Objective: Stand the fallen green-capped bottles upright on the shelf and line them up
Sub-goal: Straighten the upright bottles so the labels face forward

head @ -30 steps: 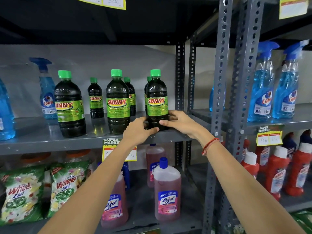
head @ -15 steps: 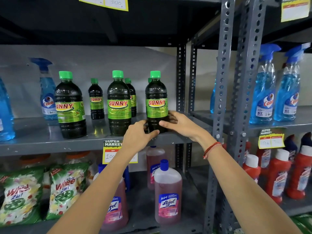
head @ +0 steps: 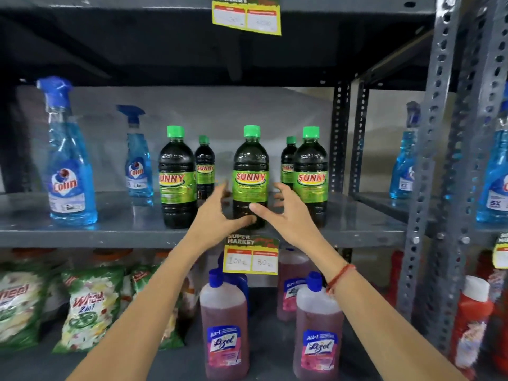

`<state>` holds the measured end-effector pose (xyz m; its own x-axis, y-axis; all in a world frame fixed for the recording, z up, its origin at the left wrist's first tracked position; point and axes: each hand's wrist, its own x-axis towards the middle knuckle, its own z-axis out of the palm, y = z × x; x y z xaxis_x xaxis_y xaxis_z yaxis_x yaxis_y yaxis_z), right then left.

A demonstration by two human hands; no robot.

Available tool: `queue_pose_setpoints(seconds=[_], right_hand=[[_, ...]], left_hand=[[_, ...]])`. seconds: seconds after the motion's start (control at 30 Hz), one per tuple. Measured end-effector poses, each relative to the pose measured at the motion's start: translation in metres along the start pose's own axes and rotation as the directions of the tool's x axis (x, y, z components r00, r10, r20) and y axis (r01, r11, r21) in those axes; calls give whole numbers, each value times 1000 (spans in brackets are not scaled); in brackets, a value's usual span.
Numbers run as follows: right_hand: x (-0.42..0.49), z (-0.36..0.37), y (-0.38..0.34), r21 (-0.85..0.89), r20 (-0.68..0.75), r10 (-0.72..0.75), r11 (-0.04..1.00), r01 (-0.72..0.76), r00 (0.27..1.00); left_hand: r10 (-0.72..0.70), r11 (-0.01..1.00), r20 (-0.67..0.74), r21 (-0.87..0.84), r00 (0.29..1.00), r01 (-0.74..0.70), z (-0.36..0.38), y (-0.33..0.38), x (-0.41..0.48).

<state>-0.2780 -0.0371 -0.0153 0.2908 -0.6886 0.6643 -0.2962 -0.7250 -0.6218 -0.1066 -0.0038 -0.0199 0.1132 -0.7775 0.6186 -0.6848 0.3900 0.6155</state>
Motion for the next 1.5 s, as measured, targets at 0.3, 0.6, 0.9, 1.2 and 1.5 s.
queue_pose_setpoints(seconds=[0.3, 0.6, 0.9, 1.2, 1.5], right_hand=[[14, 12, 10, -14, 102, 84, 996, -83, 991], [12, 11, 10, -55, 86, 54, 997, -50, 995], [-13, 48, -18, -92, -399, -254, 967, 237, 881], [27, 129, -57, 18, 49, 13, 1000, -14, 999], [34, 142, -47, 58, 45, 31, 998, -34, 998]], left_hand=[[18, 996, 59, -91, 998, -12, 8, -9, 12], [64, 998, 35, -16, 997, -64, 10, -12, 11], [176, 979, -312, -48, 934, -200, -38, -35, -32], [47, 995, -104, 95, 994, -37, -106, -82, -11], [71, 991, 37, 113, 997, -75, -107, -95, -2]])
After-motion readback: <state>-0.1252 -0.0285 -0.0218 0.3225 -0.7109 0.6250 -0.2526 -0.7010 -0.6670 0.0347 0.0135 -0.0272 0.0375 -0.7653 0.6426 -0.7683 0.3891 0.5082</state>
